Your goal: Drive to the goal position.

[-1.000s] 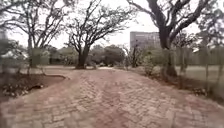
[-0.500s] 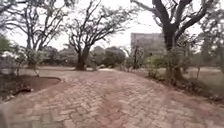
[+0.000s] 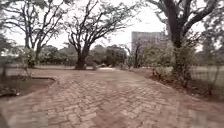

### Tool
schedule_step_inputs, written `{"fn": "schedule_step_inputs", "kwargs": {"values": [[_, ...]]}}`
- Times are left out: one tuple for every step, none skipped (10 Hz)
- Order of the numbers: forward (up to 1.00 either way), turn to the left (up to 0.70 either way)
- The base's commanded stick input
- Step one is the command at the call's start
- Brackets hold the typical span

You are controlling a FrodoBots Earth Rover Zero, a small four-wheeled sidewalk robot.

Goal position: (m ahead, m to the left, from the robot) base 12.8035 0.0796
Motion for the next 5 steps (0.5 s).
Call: {"fn": "schedule_step_inputs", "kwargs": {"values": [[0.7,0.0],[0.7,0.0],[0.7,0.0],[0.7,0.0],[0.7,0.0]]}}
